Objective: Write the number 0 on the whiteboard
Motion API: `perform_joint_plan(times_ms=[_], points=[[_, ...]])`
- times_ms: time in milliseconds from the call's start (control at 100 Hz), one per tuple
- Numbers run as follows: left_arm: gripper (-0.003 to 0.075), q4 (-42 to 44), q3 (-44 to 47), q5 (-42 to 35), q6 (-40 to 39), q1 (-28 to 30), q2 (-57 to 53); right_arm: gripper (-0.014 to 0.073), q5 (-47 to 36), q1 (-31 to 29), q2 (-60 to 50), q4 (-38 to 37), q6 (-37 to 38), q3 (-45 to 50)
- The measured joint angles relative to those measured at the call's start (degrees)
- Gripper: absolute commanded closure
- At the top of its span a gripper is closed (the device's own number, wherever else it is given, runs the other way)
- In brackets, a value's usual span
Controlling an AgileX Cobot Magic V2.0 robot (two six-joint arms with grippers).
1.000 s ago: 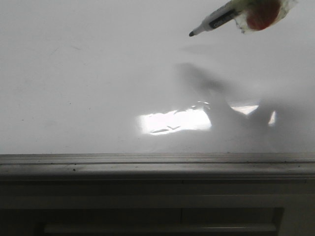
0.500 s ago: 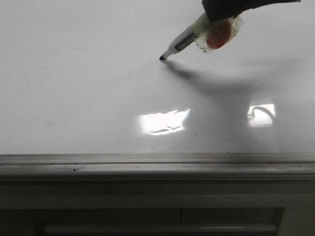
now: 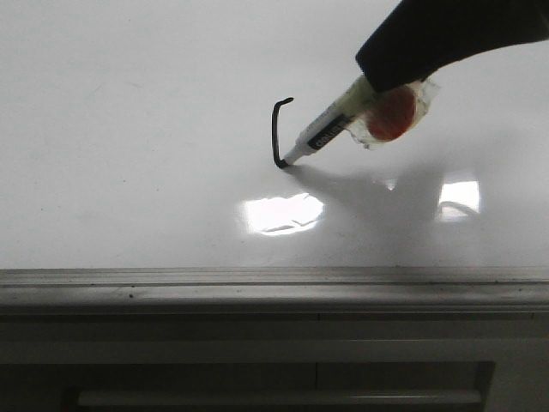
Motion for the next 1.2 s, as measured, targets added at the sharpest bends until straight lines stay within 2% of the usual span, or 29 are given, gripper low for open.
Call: perform_joint_plan(times_ms=[210, 560, 760, 1010, 1200], points=[[0.074, -0.2, 0.0, 0.0, 0.0, 0.0, 0.0, 0.0642, 4.2, 0.6, -2.1, -12.4, 14.8, -0.5], [0.074, -0.3, 0.0, 0.0, 0.0, 0.0, 0.0, 0.0642, 7.4, 0.7, -3.9, -24.0, 28.2, -2.3], [0.074, -0.3, 0.0, 0.0, 0.0, 0.0, 0.0, 0.0642, 7.8, 0.7, -3.3, -30.6, 30.5, -5.7], [0.074, -0.3, 0.0, 0.0, -0.1, 0.0, 0.0, 0.0642, 10.8, 0.9, 0.7, -30.9, 30.6, -10.0], [0.074, -0.3, 0.0, 0.0, -0.3, 0.0, 0.0, 0.0642, 5.9, 3.9, 4.0, -33.3, 30.7, -11.6]])
